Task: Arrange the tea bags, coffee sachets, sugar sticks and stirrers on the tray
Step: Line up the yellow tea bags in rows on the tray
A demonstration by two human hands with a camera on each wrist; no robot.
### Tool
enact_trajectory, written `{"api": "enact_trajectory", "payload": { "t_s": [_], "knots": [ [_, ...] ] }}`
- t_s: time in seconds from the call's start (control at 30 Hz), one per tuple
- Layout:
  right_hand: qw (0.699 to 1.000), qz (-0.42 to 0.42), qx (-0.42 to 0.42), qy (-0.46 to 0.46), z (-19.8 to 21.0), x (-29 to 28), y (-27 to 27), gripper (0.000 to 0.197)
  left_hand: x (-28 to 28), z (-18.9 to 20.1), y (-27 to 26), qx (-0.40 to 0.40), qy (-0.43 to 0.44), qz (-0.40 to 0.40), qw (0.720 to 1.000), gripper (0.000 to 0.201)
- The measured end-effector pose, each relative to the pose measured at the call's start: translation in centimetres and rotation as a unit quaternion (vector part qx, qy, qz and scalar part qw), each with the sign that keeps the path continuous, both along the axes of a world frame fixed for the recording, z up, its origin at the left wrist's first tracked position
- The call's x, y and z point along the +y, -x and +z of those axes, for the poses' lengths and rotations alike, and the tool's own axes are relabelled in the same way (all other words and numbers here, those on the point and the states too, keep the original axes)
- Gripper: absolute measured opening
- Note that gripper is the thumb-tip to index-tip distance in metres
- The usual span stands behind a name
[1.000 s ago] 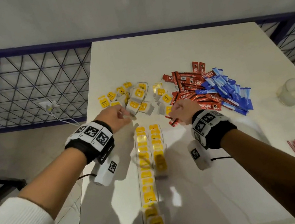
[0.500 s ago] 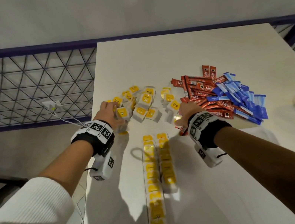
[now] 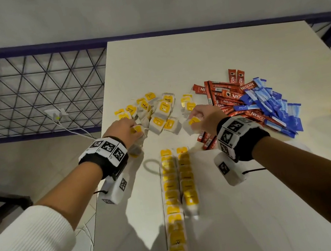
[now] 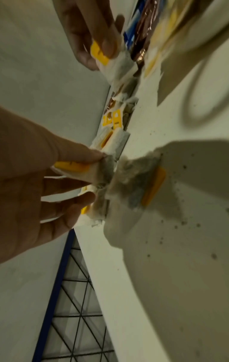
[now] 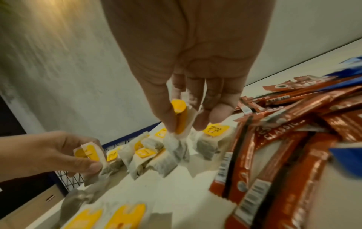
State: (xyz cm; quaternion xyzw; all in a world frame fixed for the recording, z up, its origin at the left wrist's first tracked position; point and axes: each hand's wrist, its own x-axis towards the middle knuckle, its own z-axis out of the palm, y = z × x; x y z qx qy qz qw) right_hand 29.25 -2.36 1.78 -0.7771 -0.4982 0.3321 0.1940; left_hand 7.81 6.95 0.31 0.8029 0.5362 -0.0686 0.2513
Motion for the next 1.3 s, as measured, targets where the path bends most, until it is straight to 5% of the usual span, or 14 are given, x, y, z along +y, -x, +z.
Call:
{"api": "enact_trajectory", "payload": {
  "t_s": [0.27,0.57,0.7,0.83,1.0,1.07,1.17,1.23,1.3],
  "knots": [
    [0.993,0.086,0.062,0.057,0.8,2.6,2.0,0.038,-0.7,-0.1,2.0,-0.005,0.078,-0.092,0.993,0.033],
    [0.98,0.082,-0.121,0.132,-1.3,4.9,3.4,0.046,-1.7,-1.0,0.9,0.012,0.077,-0.107,0.991,0.028],
    [0.982,0.059,-0.094,0.154,-1.3,4.5,3.1,0.044,-1.6,-0.8,1.3,0.031,0.098,-0.084,0.991,0.047],
    [0.992,0.045,-0.036,0.114,-0.7,3.6,2.2,0.02,-1.8,-0.6,2.4,0.083,0.08,-0.075,0.99,0.043],
    [0.996,-0.008,0.078,0.045,0.3,1.3,1.5,0.026,-2.5,0.0,4.1,-0.02,0.127,0.037,0.991,0.028],
    [0.991,-0.037,0.127,0.026,1.0,0.7,1.7,0.026,-2.5,0.1,4.5,-0.146,0.181,0.126,0.964,0.024],
    [0.979,-0.034,0.2,0.007,2.7,-0.3,2.8,0.023,-3.3,1.3,4.4,-0.315,0.265,0.23,0.881,0.02],
    [0.964,-0.028,0.265,-0.008,4.0,-1.1,4.1,0.022,-3.9,2.3,4.1,-0.397,0.32,0.259,0.82,0.014],
    [0.946,-0.026,0.322,-0.013,5.1,-1.8,5.8,0.021,-4.5,2.9,3.9,-0.429,0.353,0.257,0.791,0.018]
  ]
}}
